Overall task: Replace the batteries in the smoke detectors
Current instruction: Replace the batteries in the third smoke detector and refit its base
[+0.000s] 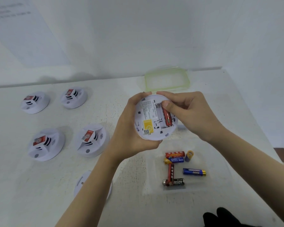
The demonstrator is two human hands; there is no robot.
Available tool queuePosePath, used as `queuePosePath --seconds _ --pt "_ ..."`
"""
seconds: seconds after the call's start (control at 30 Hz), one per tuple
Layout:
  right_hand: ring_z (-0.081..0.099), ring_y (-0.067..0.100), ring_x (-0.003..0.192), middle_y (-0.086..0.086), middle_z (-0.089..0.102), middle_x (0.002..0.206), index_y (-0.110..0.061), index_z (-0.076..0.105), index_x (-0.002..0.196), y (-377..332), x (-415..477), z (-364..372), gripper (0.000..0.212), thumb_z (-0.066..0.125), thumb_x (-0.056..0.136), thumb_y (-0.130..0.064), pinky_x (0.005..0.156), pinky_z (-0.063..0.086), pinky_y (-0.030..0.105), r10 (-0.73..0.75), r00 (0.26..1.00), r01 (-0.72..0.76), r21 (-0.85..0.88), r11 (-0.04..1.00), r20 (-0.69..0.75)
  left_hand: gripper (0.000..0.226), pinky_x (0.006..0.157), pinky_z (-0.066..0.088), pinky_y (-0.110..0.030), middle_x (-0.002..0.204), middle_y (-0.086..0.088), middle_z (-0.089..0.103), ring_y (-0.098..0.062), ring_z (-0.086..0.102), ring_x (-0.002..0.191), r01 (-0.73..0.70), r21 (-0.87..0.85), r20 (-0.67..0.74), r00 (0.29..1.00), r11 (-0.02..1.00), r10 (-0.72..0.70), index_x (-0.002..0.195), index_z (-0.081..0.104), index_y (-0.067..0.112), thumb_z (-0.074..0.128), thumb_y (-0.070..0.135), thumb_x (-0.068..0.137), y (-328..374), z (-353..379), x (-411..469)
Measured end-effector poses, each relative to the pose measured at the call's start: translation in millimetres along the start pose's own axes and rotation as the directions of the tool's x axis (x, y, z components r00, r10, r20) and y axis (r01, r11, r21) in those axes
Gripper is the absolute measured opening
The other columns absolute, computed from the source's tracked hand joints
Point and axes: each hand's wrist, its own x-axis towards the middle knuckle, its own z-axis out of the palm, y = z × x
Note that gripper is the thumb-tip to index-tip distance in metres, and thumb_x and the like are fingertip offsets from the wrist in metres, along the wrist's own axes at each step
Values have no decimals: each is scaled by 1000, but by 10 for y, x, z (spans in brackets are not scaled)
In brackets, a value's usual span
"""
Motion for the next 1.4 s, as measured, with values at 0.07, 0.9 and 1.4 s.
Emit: queuePosePath --seconds 0.07,0.9,1.4 --pt "66 5 100 -2 70 111 -17 65 117 -25 32 9 27 57 92 -11 85 55 25 3 1000 -2 -54 999 31 94 91 50 -24 128 18 48 -11 54 117 4 -4 -3 1000 1000 -4 134 31 12 84 13 56 -20 -20 4" --pt "59 10 74 -4 65 82 -14 67 83 206 556 -45 16 65 82 -30 69 49 27 354 886 93 -862 497 300 95 87 46 -10 124 30 45 1 48 119 166 42 -143 977 985 -158 131 35 23 84 31 50 -230 -316 -85" --pt "61 16 76 -1 67 84 -8 66 91 81 -218 111 12 70 80 -6 70 48 24 -572 816 504 -589 631 86 98 89 48 -14 122 31 50 1 51 119 132 -53 -99 986 990 -137 132 35 19 91 17 51 -82 -159 -122"
